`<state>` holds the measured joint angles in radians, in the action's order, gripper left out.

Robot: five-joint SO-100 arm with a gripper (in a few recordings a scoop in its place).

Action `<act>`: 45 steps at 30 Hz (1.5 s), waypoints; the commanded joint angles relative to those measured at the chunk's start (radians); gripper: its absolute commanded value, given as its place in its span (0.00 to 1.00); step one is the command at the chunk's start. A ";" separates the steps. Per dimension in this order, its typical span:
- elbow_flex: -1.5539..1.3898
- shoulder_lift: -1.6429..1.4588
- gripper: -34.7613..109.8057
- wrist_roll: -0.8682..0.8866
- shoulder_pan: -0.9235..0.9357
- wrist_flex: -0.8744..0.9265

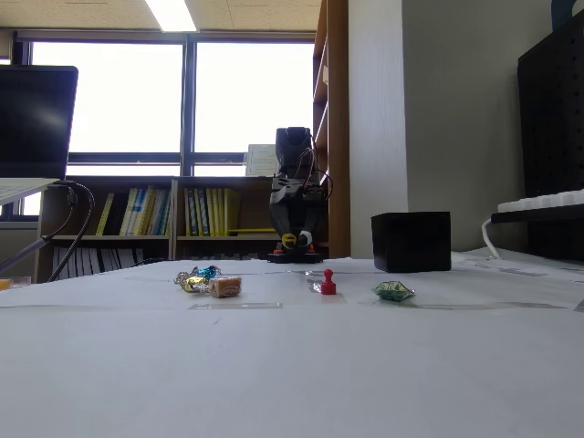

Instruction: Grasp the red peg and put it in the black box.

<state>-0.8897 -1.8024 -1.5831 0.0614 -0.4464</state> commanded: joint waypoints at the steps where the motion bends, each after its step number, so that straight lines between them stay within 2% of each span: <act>1: -0.077 -0.052 0.25 -0.023 -0.003 -0.163; 5: -0.091 -0.152 0.25 -0.031 -0.014 -0.336; 20: -0.169 -0.446 0.25 0.020 -0.035 -0.621; 33: -0.209 -0.597 0.26 0.023 -0.040 -0.744; 45: -0.253 -0.647 0.36 0.048 -0.066 -0.828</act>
<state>-1.0784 -2.4482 -1.5217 0.0123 -1.2318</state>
